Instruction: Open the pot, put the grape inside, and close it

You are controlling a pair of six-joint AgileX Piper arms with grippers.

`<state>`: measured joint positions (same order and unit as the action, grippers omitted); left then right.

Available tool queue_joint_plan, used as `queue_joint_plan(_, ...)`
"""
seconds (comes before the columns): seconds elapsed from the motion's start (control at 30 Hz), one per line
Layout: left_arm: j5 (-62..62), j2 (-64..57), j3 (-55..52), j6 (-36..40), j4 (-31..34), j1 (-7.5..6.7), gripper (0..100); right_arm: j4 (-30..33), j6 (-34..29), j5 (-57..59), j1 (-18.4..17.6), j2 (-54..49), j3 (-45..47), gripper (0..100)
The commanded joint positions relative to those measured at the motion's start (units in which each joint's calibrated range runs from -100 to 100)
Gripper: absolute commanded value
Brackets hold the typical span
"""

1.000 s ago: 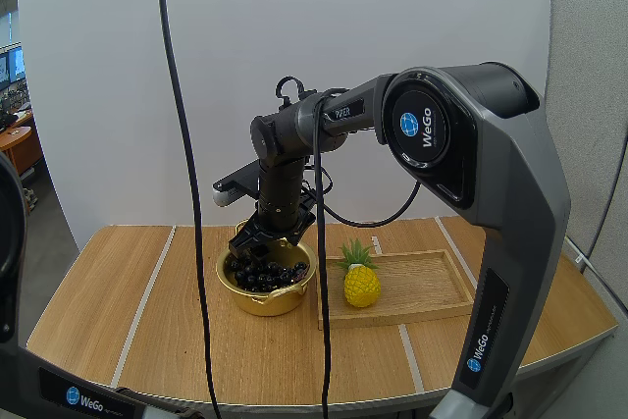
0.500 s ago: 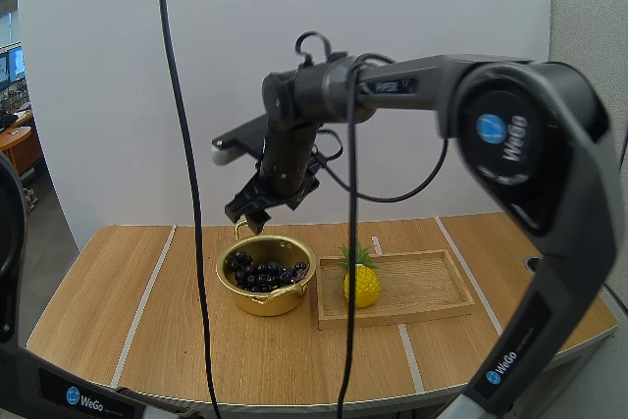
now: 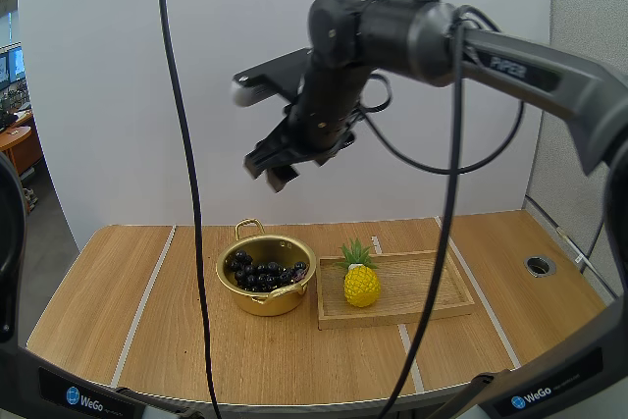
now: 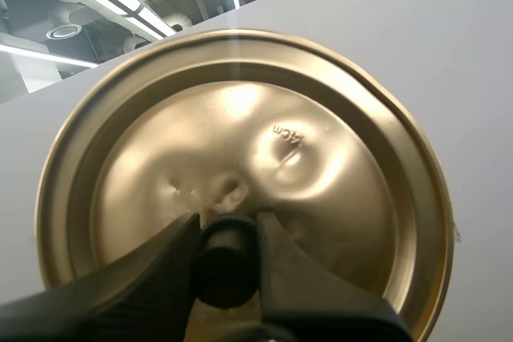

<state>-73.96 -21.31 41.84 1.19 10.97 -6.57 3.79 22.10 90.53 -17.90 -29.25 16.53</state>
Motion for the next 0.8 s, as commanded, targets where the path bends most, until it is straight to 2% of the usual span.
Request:
queue_joint_plan(0.0, 2.5, -0.4, 0.4, 0.5, 0.8, 0.06, 0, -0.8, -0.1, 2.2, 2.8, -2.9, -0.5, 100)
queue_joint_plan(0.3, 2.5, -0.4, 0.4, 0.5, 0.8, 0.06, 0, -4.4, 0.7, 5.8, 11.9, -8.4, -0.3, 100)
queue_joint_plan(0.5, 2.5, -0.4, 0.4, 0.5, 0.8, 0.06, 0, -4.4, 0.6, 8.6, 16.2, -11.9, -0.3, 100)
queue_joint_plan(0.67, 2.5, -0.4, 0.4, 0.5, 0.8, 0.06, 0, -4.4, 0.3, 9.5, 19.3, -14.7, -0.3, 55)
queue_joint_plan(0.77, 2.5, -0.4, 0.4, 0.5, 0.8, 0.06, 0, -4.4, 0.3, 9.5, 20.8, -16.8, -0.3, 24)
